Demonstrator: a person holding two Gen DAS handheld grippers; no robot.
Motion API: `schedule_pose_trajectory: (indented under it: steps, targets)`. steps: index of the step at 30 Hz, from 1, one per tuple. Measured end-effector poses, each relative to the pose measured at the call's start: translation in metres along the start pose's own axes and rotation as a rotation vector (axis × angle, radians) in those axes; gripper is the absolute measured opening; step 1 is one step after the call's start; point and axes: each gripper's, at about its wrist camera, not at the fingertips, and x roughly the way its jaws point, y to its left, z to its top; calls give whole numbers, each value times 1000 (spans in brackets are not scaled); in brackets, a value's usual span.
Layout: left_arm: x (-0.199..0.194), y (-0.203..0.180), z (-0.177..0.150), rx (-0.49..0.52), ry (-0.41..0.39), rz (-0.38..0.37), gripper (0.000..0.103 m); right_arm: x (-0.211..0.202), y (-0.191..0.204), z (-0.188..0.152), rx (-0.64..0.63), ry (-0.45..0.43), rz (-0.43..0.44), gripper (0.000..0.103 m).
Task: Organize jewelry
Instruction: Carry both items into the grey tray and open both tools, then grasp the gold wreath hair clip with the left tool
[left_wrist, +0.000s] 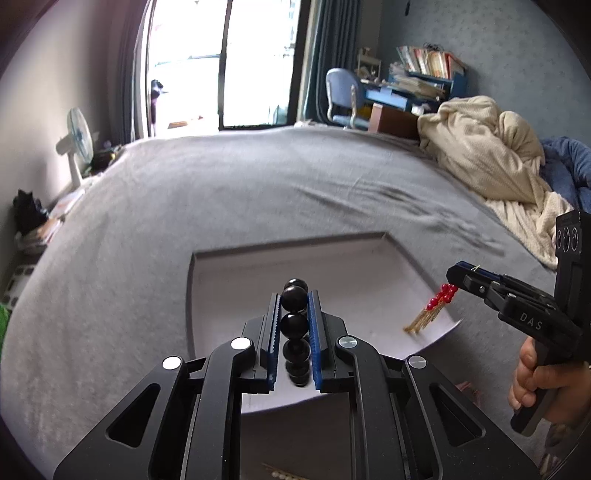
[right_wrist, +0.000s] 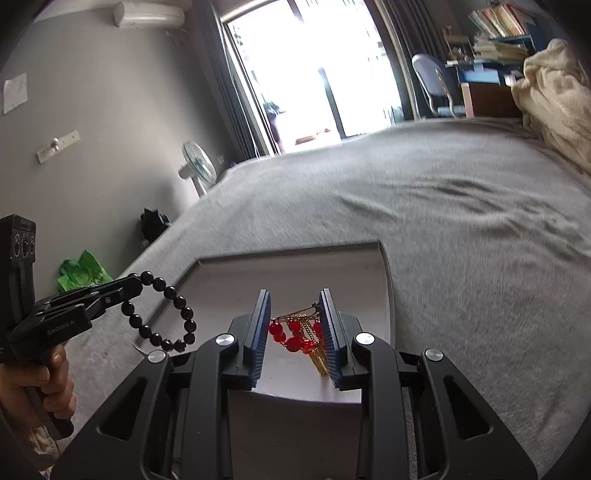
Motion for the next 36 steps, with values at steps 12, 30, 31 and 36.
schedule_pose_trajectory:
  steps: [12, 30, 31, 36]
  targets:
    - [33, 25, -32, -21, 102, 72, 15, 37, 2, -23, -79, 111, -69, 31]
    - [-24, 28, -80, -87, 8, 69, 65, -34, -14, -41, 17, -13, -34, 76]
    - [-27, 27, -85, -88, 11, 67, 65, -37, -15, -45, 22, -12, -35, 76]
    - [-40, 24, -102, -107, 11, 53, 65, -57, -23, -72, 36, 3, -54, 76]
